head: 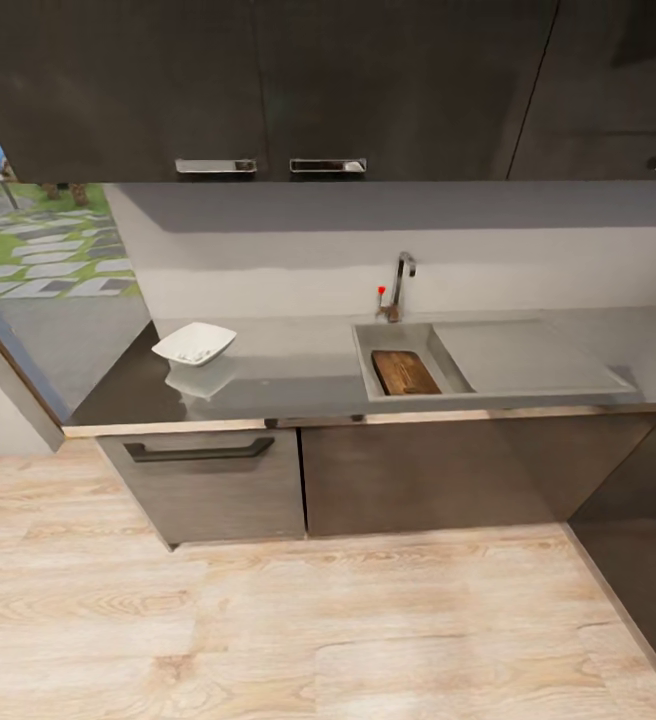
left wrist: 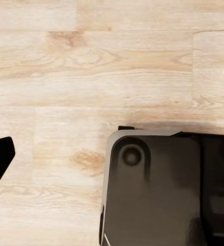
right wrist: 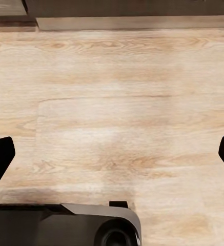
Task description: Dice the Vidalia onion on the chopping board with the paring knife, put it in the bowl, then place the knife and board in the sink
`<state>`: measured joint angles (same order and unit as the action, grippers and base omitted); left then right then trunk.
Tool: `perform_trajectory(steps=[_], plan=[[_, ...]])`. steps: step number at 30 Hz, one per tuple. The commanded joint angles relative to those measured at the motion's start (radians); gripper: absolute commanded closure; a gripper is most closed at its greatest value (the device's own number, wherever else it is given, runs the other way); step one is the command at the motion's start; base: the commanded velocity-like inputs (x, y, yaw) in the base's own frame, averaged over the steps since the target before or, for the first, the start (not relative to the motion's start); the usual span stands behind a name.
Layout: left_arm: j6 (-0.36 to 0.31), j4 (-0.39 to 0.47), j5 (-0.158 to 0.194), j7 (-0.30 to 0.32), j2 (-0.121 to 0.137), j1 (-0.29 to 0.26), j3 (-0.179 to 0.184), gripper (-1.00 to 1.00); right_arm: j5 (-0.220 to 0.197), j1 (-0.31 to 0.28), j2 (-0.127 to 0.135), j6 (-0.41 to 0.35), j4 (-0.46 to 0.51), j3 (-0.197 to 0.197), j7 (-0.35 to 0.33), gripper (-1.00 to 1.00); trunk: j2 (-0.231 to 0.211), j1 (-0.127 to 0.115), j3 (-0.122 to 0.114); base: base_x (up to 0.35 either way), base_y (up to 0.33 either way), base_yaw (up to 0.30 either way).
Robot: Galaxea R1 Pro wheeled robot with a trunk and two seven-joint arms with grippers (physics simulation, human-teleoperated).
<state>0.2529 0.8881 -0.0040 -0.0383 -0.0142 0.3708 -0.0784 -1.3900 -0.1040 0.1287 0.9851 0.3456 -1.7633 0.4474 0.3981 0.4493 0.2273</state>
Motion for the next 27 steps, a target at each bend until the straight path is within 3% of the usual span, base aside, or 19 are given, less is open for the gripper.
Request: perform_trajectory(steps=[1,27], plan=[[0.002,0.001,-0.001,-0.002,-0.001,0.0,-0.001,-1.0,-0.001,-0.002,0.001,0.002,0.003,-0.008,0.01,-1.0,0.002,0.001,0.0,0.0,0.0,0.0],[0.002,-0.013,-0.001,-0.002,-0.001,0.0,-0.001,-1.0,0.0,-0.002,0.002,0.004,0.0,-0.007,0.011,-1.0,0.002,0.001,-0.041,0.0,0.0,0.0]])
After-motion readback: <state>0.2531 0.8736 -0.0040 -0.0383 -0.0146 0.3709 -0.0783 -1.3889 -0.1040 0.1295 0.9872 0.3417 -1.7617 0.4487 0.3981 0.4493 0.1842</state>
